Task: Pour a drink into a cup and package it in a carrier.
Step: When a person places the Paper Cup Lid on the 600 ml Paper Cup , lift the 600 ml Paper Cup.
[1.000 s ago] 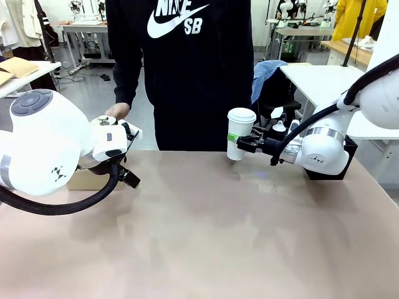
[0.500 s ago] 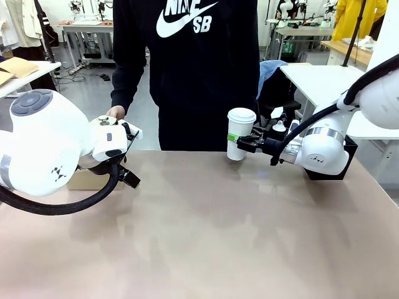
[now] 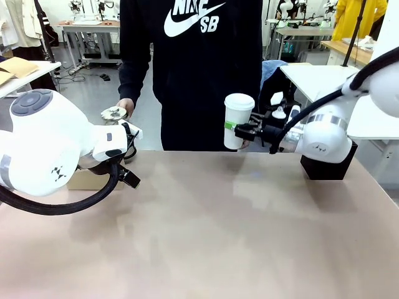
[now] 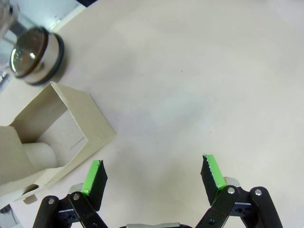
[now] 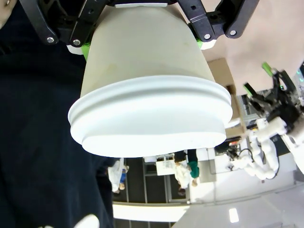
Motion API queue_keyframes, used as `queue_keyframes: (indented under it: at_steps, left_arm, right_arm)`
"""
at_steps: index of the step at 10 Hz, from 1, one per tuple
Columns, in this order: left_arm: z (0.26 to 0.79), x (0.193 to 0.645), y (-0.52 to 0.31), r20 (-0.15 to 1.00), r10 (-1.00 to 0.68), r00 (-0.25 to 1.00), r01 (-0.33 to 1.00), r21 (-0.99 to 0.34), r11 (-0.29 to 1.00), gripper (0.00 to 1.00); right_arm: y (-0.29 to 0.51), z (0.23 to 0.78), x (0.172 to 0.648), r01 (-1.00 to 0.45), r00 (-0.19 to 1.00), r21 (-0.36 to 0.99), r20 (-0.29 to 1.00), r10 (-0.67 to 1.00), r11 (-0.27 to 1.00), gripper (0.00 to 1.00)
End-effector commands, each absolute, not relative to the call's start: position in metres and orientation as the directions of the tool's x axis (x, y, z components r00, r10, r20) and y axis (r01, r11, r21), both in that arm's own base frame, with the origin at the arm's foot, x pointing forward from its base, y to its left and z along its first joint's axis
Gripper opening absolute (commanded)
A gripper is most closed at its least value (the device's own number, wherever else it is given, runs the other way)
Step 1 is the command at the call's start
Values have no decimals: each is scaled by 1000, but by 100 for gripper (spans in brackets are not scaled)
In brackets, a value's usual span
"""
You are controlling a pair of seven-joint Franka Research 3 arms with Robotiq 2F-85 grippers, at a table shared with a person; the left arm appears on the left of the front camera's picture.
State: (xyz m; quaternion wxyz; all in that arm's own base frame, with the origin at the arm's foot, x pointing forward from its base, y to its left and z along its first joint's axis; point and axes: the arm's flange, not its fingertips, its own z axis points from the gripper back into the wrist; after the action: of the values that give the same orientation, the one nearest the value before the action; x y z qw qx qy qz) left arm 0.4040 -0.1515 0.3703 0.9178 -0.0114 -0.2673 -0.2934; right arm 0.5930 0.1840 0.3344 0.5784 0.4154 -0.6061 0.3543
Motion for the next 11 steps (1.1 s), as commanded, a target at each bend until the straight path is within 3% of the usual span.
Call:
queue_keyframes:
  at_steps: [1,6,9,11]
  left_arm:
    - [370,404,-151,498,-532,684,545,135,827,100]
    - [370,404,-151,498,-532,684,545,135,827,100]
    - [370,404,-151,498,-532,684,545,135,827,100]
    - [370,404,-151,498,-532,684,545,135,827,100]
  right_arm:
    - [190,400,557,-916,43,61,998,-53,397,81]
    - [185,552,460,-926,-6,0,1000,-15,377,81]
    - [179,586,439,-929,-14,4,999,-45,369,81]
    - [185,578,445,-927,-44,-29,998,-32,374,81]
